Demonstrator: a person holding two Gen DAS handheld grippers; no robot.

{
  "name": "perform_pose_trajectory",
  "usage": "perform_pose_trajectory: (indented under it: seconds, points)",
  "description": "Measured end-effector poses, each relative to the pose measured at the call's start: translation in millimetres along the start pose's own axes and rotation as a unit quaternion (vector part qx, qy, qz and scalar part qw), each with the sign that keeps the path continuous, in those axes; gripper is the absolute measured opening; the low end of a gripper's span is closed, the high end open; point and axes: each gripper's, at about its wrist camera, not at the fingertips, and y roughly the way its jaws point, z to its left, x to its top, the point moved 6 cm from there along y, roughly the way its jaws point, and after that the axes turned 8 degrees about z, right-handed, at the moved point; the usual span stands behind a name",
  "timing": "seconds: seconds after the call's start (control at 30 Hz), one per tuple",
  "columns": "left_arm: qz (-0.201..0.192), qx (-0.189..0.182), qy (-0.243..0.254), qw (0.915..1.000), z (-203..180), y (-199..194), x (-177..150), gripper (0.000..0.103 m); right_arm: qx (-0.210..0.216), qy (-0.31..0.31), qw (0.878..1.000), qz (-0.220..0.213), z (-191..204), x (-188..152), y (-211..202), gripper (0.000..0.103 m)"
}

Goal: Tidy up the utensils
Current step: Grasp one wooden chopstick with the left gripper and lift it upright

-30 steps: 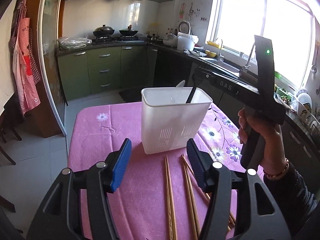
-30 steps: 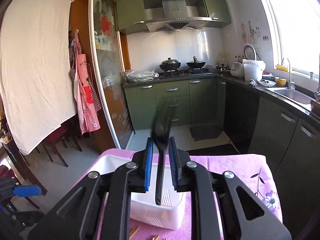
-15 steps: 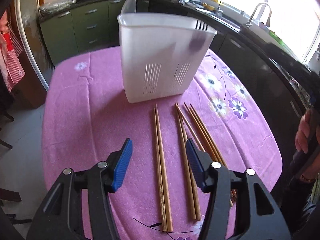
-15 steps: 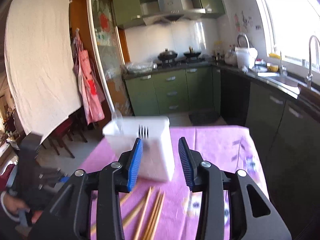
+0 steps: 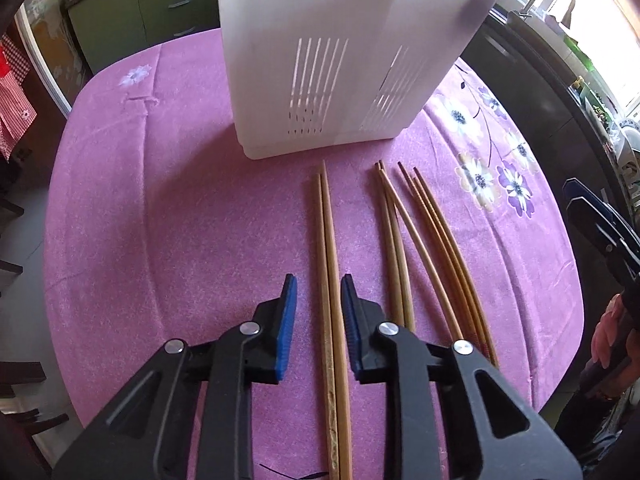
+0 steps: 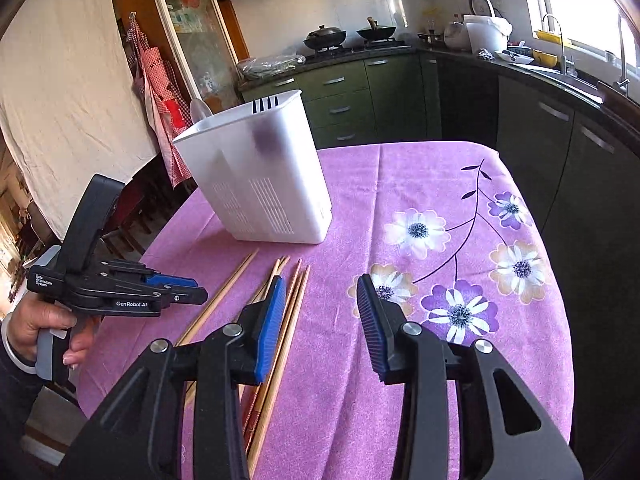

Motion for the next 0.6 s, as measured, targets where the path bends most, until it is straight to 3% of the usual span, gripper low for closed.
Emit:
perform_pose_trajectory:
  seconds: [0.5, 0.6]
  points:
    - [0.023, 0.028, 0.022, 0.9991, -15.4, 26.1, 12.2, 0.017, 0.008, -0.002, 1.000, 0.020, 7.4, 1.5, 9.7, 0.041]
    - [0.027, 0.033, 0.023, 0.9988, -17.5, 28.8, 14.4, 0.007, 0.010, -0.008, 1.000, 0.026, 12.6, 1.5, 12.6, 0.042]
